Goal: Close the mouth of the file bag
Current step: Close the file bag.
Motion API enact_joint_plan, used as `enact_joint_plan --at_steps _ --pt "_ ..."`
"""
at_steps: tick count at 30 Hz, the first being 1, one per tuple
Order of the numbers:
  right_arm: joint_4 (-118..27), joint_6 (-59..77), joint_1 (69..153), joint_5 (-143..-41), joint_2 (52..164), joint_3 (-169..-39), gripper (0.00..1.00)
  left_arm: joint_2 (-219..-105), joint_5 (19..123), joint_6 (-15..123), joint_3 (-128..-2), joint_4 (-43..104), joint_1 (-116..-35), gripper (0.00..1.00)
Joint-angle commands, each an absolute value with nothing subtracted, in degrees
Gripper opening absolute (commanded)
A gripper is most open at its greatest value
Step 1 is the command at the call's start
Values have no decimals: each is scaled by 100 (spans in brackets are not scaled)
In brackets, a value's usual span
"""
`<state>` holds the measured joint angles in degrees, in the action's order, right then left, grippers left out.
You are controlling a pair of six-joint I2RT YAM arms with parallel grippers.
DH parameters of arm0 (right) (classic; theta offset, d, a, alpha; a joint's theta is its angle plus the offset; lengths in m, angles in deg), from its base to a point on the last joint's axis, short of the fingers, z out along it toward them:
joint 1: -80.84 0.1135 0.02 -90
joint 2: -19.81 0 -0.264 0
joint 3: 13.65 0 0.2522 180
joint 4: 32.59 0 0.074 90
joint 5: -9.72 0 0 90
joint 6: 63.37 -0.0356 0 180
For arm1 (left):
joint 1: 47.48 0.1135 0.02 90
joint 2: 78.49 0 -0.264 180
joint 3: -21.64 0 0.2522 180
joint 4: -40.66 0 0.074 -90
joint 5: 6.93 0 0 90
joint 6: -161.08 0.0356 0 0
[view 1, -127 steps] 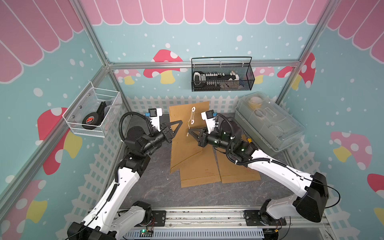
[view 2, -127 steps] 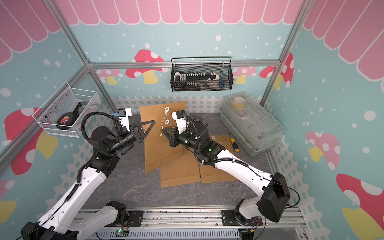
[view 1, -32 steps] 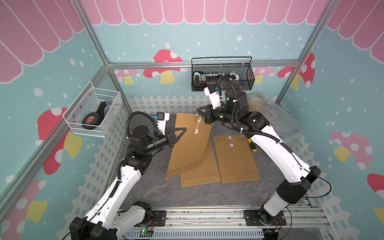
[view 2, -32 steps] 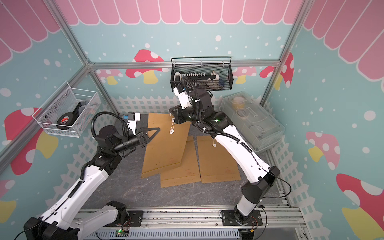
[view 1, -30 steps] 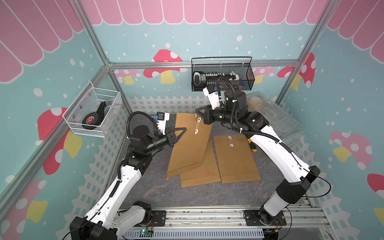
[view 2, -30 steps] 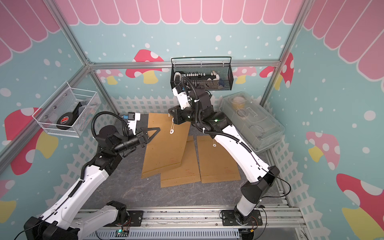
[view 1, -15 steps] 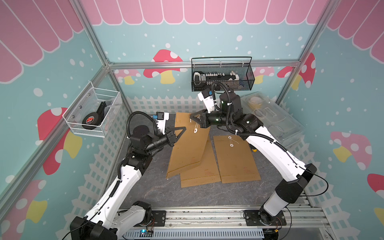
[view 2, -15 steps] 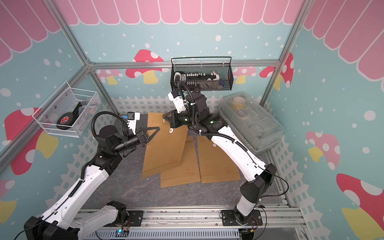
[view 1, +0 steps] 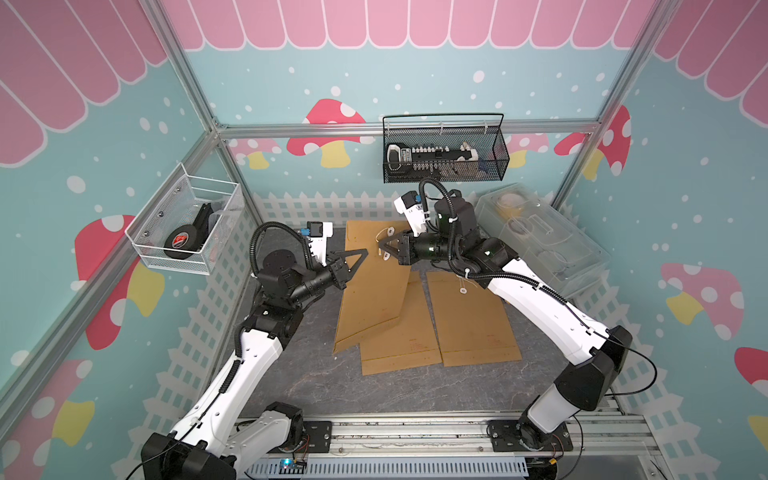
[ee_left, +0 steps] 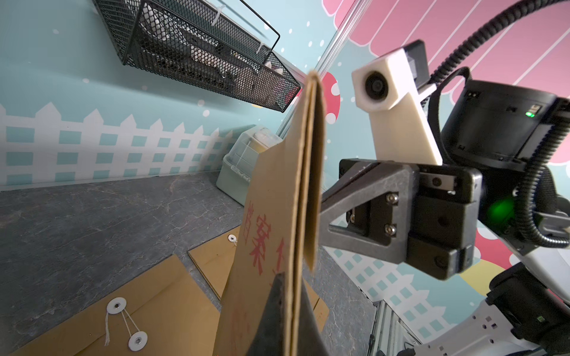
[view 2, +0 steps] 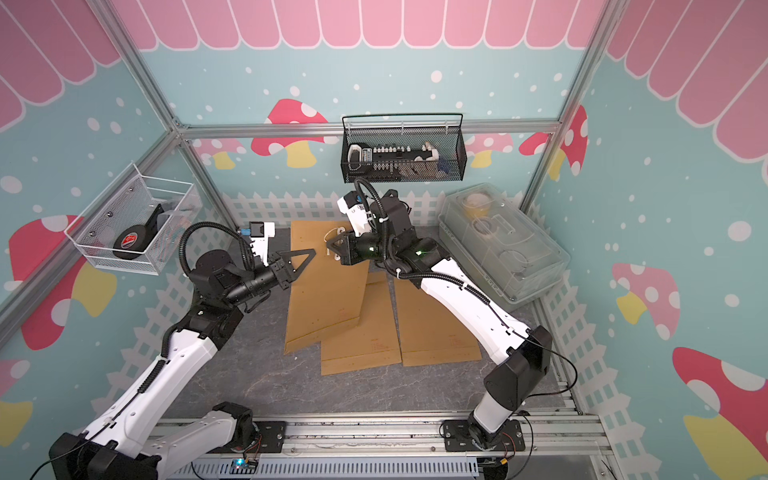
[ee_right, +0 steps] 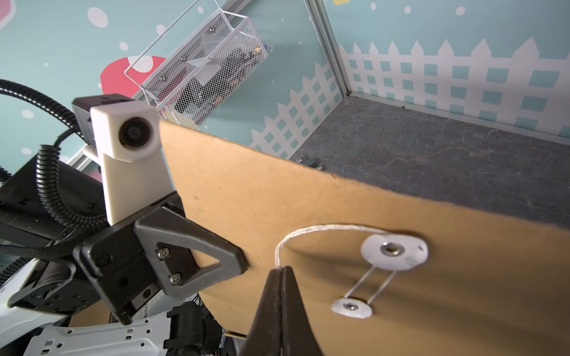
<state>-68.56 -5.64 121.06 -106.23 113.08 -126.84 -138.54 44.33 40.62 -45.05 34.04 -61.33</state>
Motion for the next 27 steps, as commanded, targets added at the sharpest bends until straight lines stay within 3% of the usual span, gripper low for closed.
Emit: enact_joint_plan --at_steps 1,12,27 --pt "-6509 -704 12153 -10583 11039 -12502 0 -13835 4493 4006 -4643 3662 -6102 0" --pt "-5960 -934 12136 -10238 10788 -11524 0 -13771 4434 3909 -4756 3688 -6075 0" --pt "-6420 -625 11654 -9977 10815 -11548 0 -13666 4244 3812 -4774 3628 -6073 0"
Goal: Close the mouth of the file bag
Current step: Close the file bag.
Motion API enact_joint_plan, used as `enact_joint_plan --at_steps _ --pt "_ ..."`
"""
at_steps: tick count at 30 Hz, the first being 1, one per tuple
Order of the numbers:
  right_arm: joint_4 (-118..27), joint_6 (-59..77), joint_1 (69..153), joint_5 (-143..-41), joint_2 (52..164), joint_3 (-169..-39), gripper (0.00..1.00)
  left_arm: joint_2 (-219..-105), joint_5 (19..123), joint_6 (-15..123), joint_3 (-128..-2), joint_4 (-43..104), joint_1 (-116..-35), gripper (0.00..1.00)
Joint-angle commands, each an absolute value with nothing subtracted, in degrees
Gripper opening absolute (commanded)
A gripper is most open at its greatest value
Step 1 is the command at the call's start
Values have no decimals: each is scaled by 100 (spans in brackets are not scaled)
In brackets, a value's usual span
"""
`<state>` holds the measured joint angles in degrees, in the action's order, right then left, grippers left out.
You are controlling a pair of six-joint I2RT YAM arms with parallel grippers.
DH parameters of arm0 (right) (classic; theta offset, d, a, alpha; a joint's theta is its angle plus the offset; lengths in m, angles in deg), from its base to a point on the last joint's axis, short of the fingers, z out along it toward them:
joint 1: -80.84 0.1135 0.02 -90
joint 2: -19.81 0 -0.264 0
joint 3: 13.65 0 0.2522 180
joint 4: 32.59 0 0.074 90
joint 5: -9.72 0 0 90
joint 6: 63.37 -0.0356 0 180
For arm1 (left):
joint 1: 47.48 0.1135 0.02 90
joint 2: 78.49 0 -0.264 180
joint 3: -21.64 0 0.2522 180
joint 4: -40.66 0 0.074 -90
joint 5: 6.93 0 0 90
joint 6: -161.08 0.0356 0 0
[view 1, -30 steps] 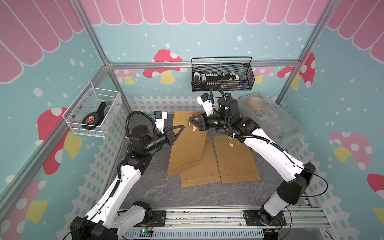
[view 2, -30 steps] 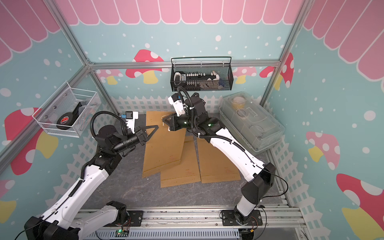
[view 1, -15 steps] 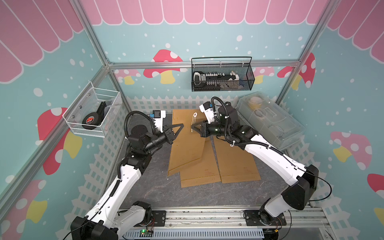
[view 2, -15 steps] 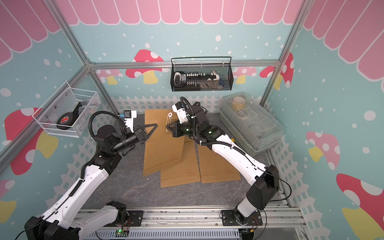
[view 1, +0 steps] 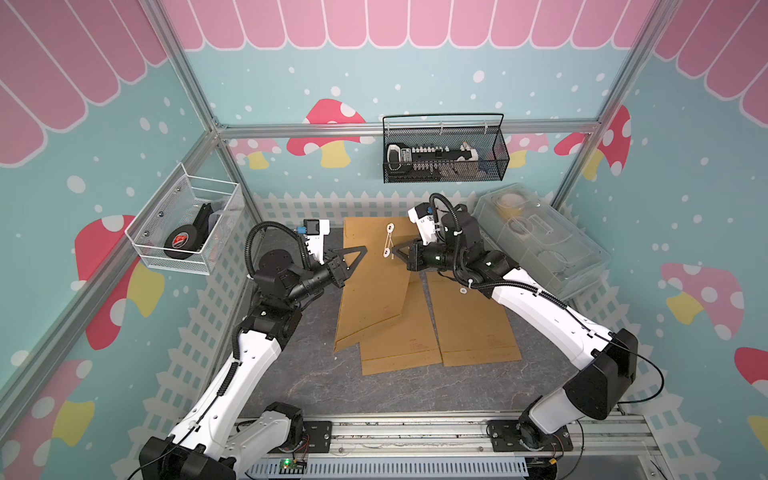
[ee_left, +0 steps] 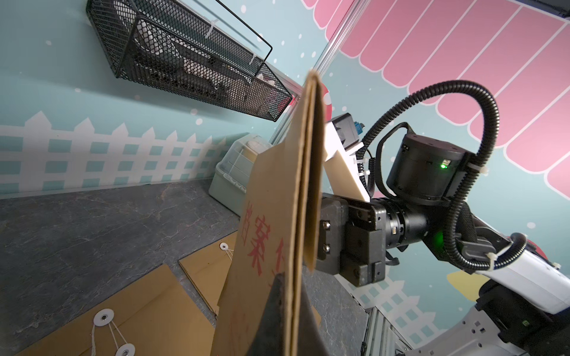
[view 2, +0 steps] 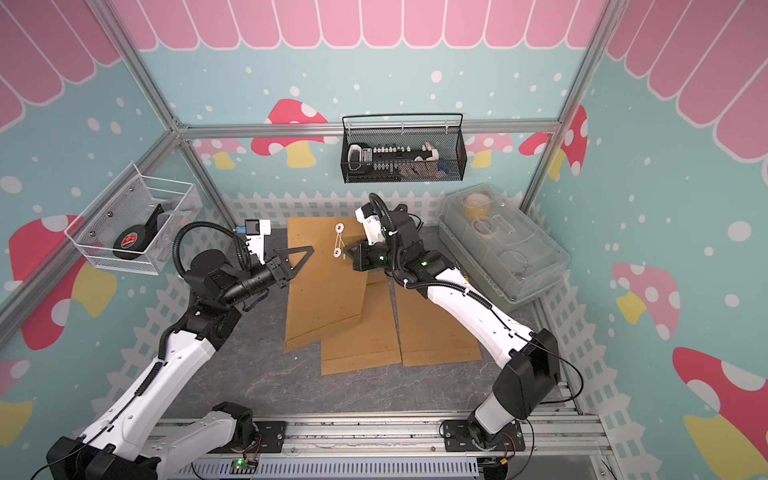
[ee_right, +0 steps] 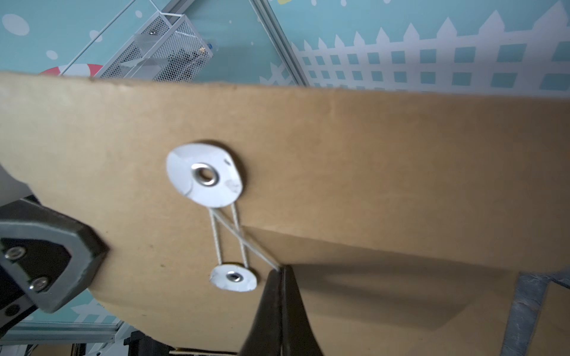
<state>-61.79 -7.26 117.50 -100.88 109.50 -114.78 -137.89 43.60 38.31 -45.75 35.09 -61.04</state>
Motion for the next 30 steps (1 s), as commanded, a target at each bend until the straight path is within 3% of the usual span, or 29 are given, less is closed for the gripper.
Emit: enact_joint_plan --at_steps 1,11,20,30 --pt "-6471 -616 11613 -9974 10813 -11578 0 -13655 4238 3821 -4769 3622 -6071 0" --pt "-7321 -580 11297 -10020 11058 -12335 0 -13692 4051 3871 -4766 3540 -6080 0" --pt "-8932 -200 11225 -10049 11709 -14047 0 -13768 3908 4280 -4771 3115 -6101 0" --pt "-10171 -279 11237 -11195 12585 -15774 0 -13849 4054 4707 -4840 2690 -6134 0"
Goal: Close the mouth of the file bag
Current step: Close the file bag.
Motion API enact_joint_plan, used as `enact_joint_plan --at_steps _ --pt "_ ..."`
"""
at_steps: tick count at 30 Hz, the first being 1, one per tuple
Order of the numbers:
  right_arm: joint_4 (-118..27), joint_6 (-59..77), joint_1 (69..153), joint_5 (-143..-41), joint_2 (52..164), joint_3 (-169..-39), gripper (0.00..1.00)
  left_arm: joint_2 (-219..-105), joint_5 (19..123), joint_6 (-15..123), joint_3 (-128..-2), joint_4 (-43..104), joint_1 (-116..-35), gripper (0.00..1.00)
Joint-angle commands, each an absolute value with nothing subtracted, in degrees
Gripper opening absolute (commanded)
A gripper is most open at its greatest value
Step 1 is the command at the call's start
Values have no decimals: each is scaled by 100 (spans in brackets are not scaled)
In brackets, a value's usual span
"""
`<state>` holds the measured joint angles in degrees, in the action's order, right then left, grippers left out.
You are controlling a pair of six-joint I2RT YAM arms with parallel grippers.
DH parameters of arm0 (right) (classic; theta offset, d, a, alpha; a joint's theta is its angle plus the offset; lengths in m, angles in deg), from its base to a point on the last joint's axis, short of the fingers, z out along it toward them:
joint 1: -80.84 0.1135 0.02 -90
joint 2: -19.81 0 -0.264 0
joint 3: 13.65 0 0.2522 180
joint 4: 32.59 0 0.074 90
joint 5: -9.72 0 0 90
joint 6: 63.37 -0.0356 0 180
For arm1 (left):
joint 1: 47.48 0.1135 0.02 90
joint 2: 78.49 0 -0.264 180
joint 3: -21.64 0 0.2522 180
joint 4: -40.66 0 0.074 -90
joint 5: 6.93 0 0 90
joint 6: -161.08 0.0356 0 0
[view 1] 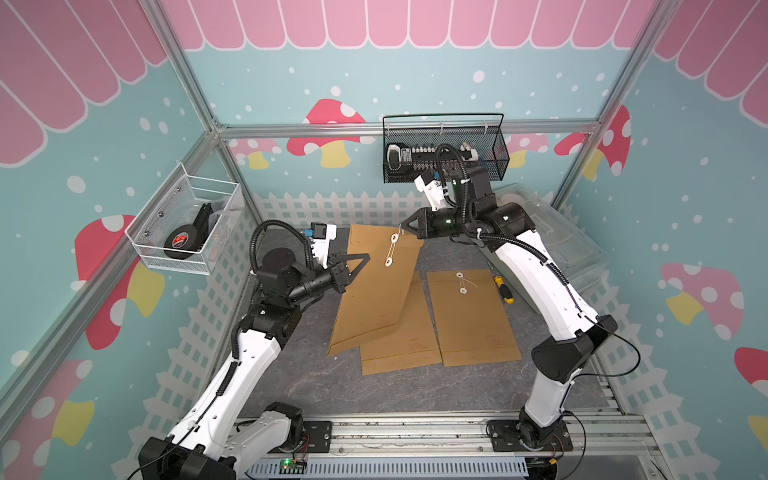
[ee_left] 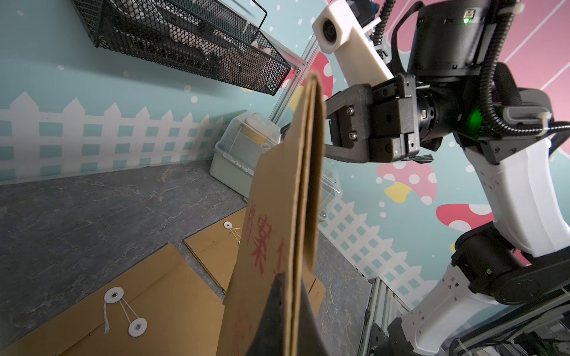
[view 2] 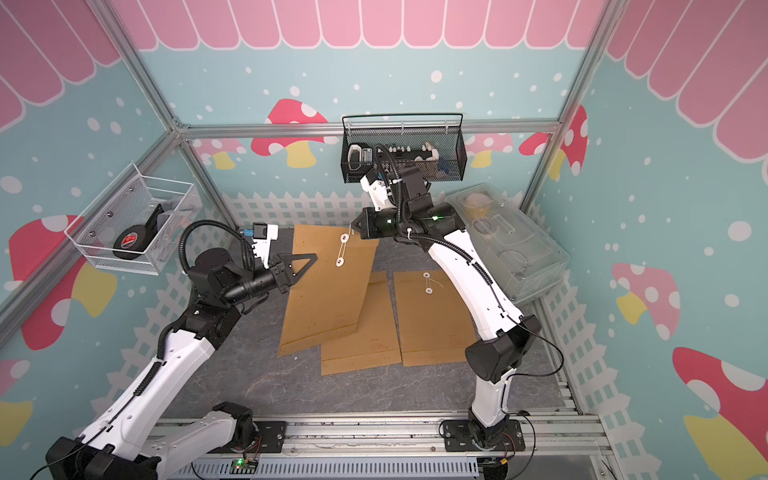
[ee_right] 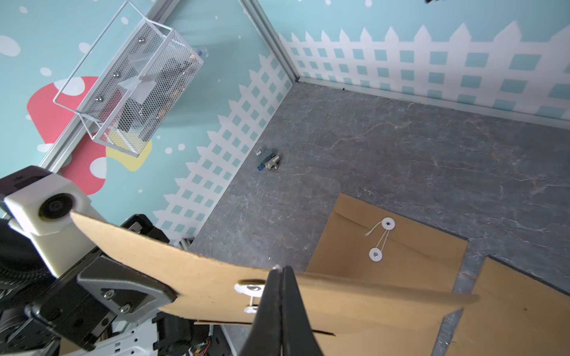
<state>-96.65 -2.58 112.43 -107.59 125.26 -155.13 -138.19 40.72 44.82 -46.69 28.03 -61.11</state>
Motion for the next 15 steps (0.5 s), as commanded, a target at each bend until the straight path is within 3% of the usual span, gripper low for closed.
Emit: enact_joint_plan --at_steps 1,15 --pt "-10106 -369 11231 -11294 12604 -15783 0 -13852 4054 4714 -4837 2690 -6143 0" --pt "-9203 -1111 11543 -11922 12717 -15570 0 -13854 4108 4679 -4846 2771 -6238 0"
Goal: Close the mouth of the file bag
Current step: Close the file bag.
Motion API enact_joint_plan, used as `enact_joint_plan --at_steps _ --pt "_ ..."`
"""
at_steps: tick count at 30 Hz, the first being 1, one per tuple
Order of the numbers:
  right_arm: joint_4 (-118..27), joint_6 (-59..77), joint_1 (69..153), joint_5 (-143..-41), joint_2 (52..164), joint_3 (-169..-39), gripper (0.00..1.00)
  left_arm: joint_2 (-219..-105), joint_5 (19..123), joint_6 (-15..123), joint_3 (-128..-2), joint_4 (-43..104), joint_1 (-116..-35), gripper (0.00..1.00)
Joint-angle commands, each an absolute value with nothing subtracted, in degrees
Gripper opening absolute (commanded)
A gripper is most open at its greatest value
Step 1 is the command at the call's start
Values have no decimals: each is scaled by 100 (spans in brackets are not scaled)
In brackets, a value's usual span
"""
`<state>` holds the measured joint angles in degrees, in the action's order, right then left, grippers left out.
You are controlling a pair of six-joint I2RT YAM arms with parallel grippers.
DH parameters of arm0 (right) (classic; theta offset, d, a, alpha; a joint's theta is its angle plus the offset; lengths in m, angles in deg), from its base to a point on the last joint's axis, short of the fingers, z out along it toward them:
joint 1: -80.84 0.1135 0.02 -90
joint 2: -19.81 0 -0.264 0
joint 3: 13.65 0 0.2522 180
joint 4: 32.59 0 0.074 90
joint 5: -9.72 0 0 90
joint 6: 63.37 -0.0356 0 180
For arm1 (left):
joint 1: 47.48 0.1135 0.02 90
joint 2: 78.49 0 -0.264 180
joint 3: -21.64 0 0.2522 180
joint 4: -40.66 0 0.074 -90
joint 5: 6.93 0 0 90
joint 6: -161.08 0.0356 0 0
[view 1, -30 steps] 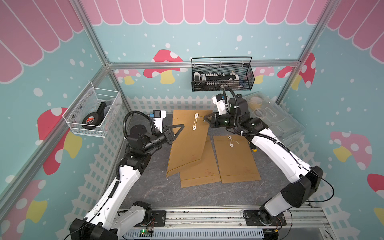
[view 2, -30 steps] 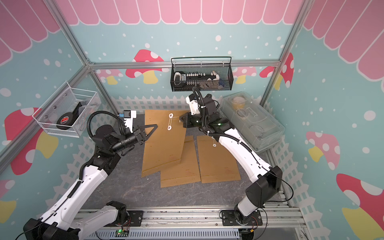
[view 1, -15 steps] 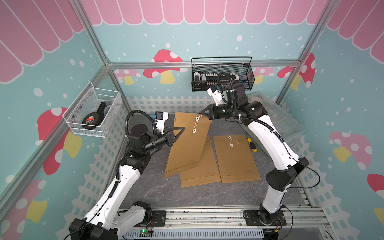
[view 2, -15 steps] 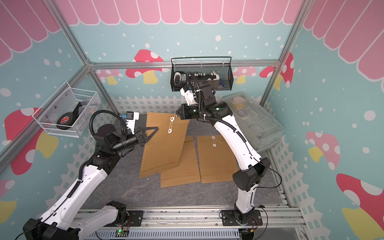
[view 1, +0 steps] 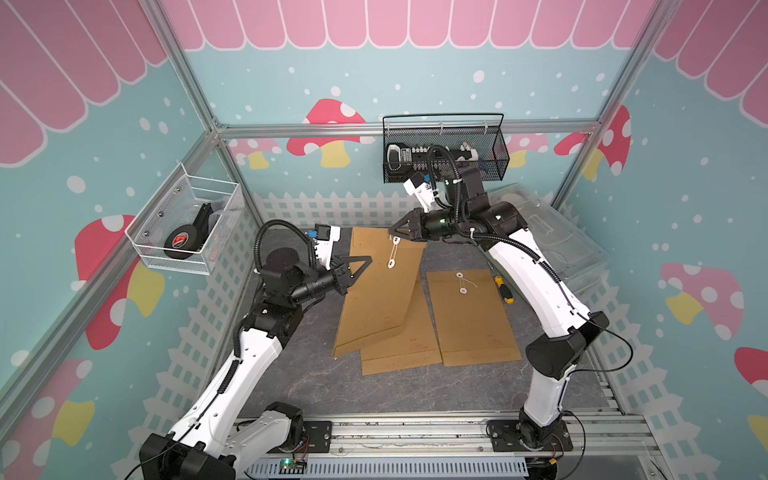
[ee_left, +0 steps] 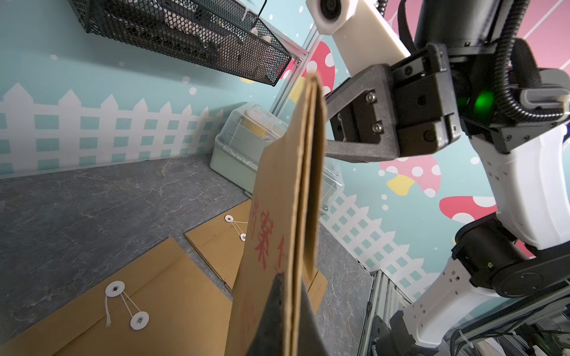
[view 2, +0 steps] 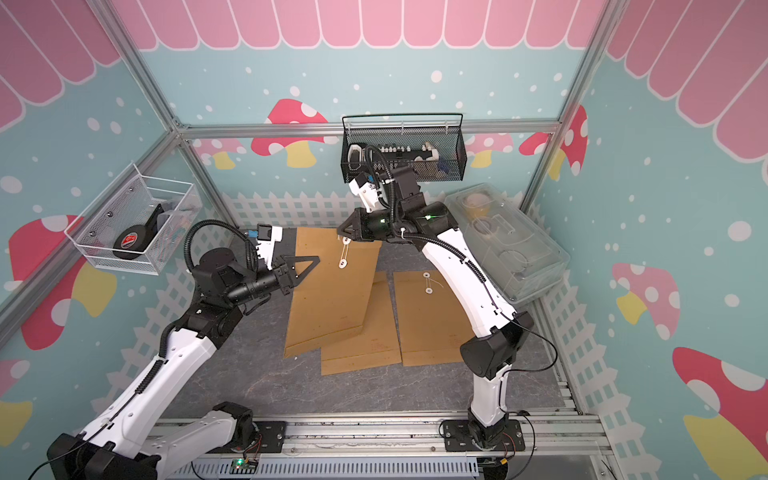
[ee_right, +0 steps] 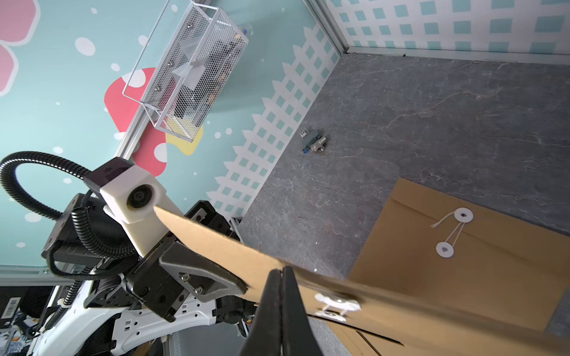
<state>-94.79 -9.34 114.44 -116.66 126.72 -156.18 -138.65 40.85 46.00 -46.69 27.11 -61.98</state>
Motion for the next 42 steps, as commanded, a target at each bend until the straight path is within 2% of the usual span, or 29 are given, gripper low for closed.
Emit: enact_joint_plan --at_steps 1,14,24,25,28,31,35,42 --pt "-9153 -1133 11571 -11939 12697 -15482 0 -13848 4131 4682 -4848 2769 -6234 0" --pt "-7826 -1283 11627 -11733 11726 -13134 0 -13819 4530 4325 -4824 3181 -6216 0" --pt "-7546 -1185 11618 -11516 11333 -12585 0 -13802 4623 4311 -4873 3213 -6183 0" --pt "-7452 -1238 11609 -11458 11257 -12523 1 -13808 4644 4322 -4840 3229 -6181 0" --pt "-6935 -1587 11609 -11256 11007 -12265 18 -13825 4630 4240 -4748 3368 -6187 0" --pt "-6573 -1867 11618 -11006 10867 -12174 25 -13852 4580 4128 -4706 3507 -6206 0" --pt "-6127 -2287 11637 -10949 10938 -12086 29 -13886 4554 4085 -4692 3569 -6251 0" --pt "-5828 -2548 11682 -10836 11182 -12315 30 -13884 4532 4085 -4690 3565 -6313 0"
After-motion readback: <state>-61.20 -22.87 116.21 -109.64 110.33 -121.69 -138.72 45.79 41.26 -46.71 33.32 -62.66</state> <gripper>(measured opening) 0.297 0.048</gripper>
